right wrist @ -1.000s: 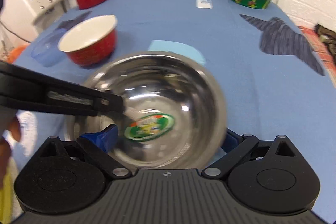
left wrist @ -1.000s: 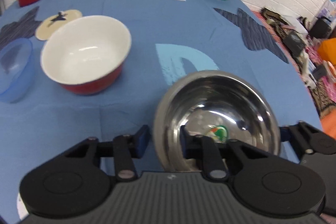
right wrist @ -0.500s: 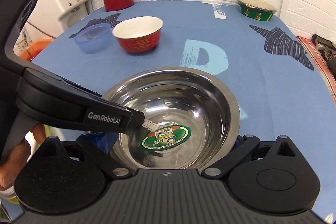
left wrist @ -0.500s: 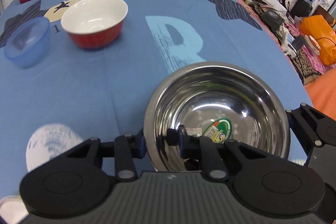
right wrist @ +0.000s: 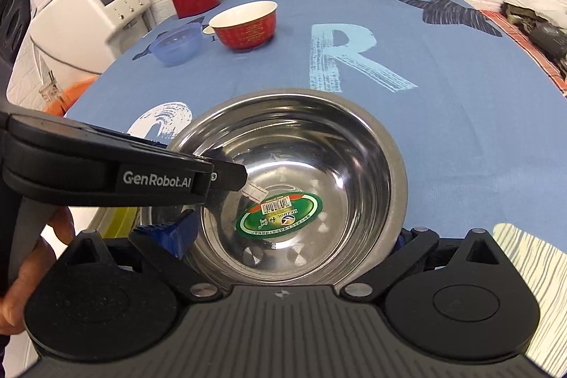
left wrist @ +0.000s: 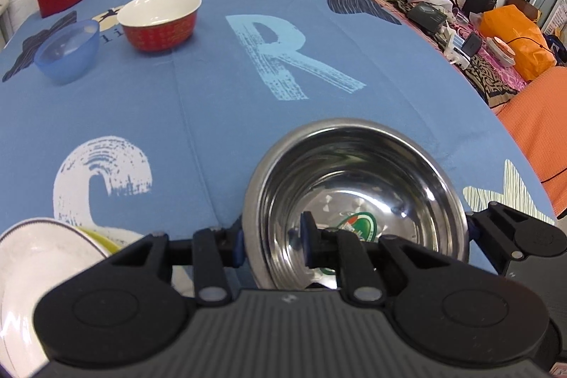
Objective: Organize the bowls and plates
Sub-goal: 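Carry the steel bowl with both grippers toward the red bowl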
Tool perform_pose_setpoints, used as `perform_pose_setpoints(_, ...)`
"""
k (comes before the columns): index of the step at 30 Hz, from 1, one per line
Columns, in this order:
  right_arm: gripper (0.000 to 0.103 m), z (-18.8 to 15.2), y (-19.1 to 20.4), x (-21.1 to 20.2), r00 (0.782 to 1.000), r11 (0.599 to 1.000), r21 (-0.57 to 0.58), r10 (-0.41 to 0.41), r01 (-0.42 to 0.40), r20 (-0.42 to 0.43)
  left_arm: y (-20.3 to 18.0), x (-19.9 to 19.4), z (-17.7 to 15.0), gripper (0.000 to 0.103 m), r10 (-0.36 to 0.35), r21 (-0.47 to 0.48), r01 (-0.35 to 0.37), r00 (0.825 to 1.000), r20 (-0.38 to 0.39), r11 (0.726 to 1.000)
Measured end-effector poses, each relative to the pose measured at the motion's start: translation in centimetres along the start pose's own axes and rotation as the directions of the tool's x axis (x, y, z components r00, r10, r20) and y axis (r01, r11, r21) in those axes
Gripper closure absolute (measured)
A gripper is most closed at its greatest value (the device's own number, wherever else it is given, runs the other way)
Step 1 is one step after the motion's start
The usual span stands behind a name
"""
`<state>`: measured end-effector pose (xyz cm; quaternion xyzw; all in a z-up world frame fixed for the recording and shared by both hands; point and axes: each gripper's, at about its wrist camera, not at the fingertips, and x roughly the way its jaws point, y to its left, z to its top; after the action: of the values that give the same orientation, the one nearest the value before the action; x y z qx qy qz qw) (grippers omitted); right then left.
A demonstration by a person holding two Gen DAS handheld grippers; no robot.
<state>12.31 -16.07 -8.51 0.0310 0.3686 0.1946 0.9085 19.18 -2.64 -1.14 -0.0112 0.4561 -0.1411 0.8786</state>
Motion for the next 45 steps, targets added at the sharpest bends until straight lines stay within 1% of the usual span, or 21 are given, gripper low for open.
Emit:
perform_pose_setpoints(6,0.014,-0.2,-0.9,-0.1,1.0,1.0,0.022,-0.007,0.007,0.0,-0.5,1.3,0.1,0.089,-0.027,-0.002,0.027,0.999,-0.023,1.0)
perform_pose_setpoints(9,0.014,-0.5,-1.2,0.3,1.0,1.0,0.021,-0.008,0.008,-0.012,-0.6,1.8,0.0,0.089,-0.022,0.002,0.022,0.999,-0.031,1.0)
perform_pose_setpoints(12,0.014,-0.7,-1.3,0.4,1.0,1.0,0.015,-0.009,0.009,-0.008,-0.9,1.9,0.0,0.089,-0.013,0.018,0.013,1.0,-0.024,1.0)
perform_pose_setpoints(16,0.014,-1.1,-1.3,0.1,1.0,1.0,0.004,0.001,-0.001,-0.008,-0.9,1.7,-0.4,0.087,-0.022,0.015,0.023,1.0,-0.022,1.0)
perform_pose_setpoints(21,0.014,-1.5,-1.4,-0.4,1.0,1.0,-0.016,-0.008,0.008,-0.018,-1.4,1.3,-1.1,0.087,-0.033,0.018,0.034,0.999,-0.023,0.999)
perform_pose_setpoints(25,0.014,-1.3,-1.5,-0.2,1.0,1.0,-0.013,-0.016,0.016,-0.015,-1.5,1.4,-0.9,0.086,-0.025,0.008,0.025,1.0,-0.018,1.0)
perform_pose_setpoints(29,0.014,-1.0,-1.5,0.0,1.0,1.0,-0.007,-0.003,0.002,-0.016,-1.2,1.5,-0.8,0.086,-0.014,0.001,0.014,1.0,-0.017,1.0)
perform_pose_setpoints(35,0.014,-1.1,-0.9,0.4,1.0,0.999,-0.044,-0.012,0.011,-0.015,-0.9,1.3,-0.9,0.086,0.007,-0.003,-0.007,1.0,-0.012,1.0)
perform_pose_setpoints(36,0.016,-1.0,-1.0,0.4,1.0,0.999,-0.042,-0.008,0.008,-0.018,-0.8,1.3,-0.9,0.084,0.003,-0.006,-0.003,1.0,-0.014,1.0)
perform_pose_setpoints(37,0.016,-0.9,-1.2,0.2,1.0,1.0,-0.031,-0.004,0.004,-0.014,-0.8,1.2,-0.8,0.067,-0.003,-0.009,0.003,1.0,-0.012,1.0)
perform_pose_setpoints(38,0.016,-0.8,-1.5,-0.1,1.0,1.0,-0.01,-0.001,0.001,-0.005,-0.7,0.9,-0.7,0.046,-0.005,-0.013,0.005,1.0,0.0,1.0)
perform_pose_setpoints(41,0.016,-0.6,-2.4,-1.8,0.998,0.999,0.049,-0.02,0.017,0.054,-0.8,-0.6,-0.6,0.046,-0.008,-0.004,0.008,0.998,0.065,1.0)
perform_pose_setpoints(45,0.016,-0.4,-3.4,-4.1,0.992,0.995,0.101,-0.035,0.023,0.118,-0.8,-2.5,-0.2,0.044,0.009,-0.012,-0.008,0.993,0.115,1.0)
